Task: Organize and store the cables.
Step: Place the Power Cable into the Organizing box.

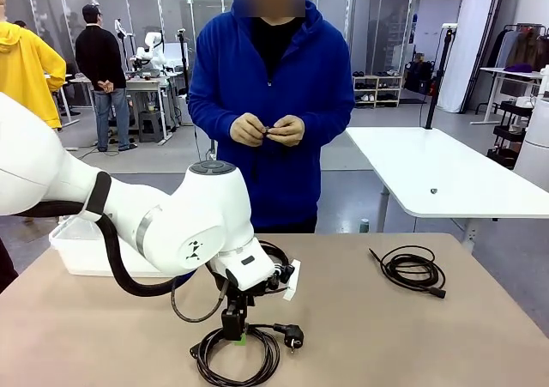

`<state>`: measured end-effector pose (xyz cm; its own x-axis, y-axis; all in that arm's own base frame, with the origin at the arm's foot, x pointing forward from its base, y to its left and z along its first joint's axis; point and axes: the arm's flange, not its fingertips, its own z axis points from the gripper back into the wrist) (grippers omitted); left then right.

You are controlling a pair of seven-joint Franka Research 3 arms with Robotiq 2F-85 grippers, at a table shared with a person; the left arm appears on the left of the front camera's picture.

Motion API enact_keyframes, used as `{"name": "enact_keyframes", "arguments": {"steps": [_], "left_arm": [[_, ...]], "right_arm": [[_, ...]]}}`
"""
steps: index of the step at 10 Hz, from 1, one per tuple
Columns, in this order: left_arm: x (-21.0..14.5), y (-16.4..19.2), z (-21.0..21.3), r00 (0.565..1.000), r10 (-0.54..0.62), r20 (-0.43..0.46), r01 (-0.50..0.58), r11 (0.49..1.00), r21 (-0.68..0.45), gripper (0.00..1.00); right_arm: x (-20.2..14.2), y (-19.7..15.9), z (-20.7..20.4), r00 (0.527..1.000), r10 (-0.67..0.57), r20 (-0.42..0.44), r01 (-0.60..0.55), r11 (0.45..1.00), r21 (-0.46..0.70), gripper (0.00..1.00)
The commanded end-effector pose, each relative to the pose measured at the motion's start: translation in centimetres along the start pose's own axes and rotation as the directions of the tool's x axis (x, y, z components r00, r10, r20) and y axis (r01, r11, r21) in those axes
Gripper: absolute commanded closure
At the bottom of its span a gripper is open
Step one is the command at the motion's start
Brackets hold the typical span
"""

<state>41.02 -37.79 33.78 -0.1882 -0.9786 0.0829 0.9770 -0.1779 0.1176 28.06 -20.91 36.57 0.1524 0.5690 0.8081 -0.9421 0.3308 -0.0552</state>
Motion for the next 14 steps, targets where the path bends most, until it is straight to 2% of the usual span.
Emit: {"name": "enact_keyframes", "arguments": {"steps": [1,9,12,13,14], "left_arm": [[0.2,1.4,-0.5,1.0,-0.017,-0.006,0.017,1.0,-0.01,0.0],[-0.8,2.6,-2.8,0.998,0.037,-0.043,-0.038,0.999,-0.024,0.0],[-0.6,2.9,-2.7,0.996,0.068,-0.049,-0.07,0.997,-0.033,0.91],[-0.5,2.9,-2.8,0.996,0.073,-0.042,-0.075,0.996,-0.044,1.0],[-0.4,2.9,-2.9,0.996,0.075,-0.051,-0.077,0.996,-0.046,1.0]], "right_arm": [[-0.1,-0.2,0.0,1.0,0.018,0.018,-0.018,1.0,-0.011,0.0],[-0.1,-0.2,0.0,1.0,0.018,0.018,-0.018,1.0,-0.011,0.0],[-0.1,-0.2,0.0,1.0,0.018,0.018,-0.018,1.0,-0.011,0.0],[-0.1,-0.2,0.0,1.0,0.018,0.018,-0.018,1.0,-0.011,0.0],[-0.1,-0.2,0.0,1.0,0.018,0.018,-0.018,1.0,-0.011,0.0]]}}
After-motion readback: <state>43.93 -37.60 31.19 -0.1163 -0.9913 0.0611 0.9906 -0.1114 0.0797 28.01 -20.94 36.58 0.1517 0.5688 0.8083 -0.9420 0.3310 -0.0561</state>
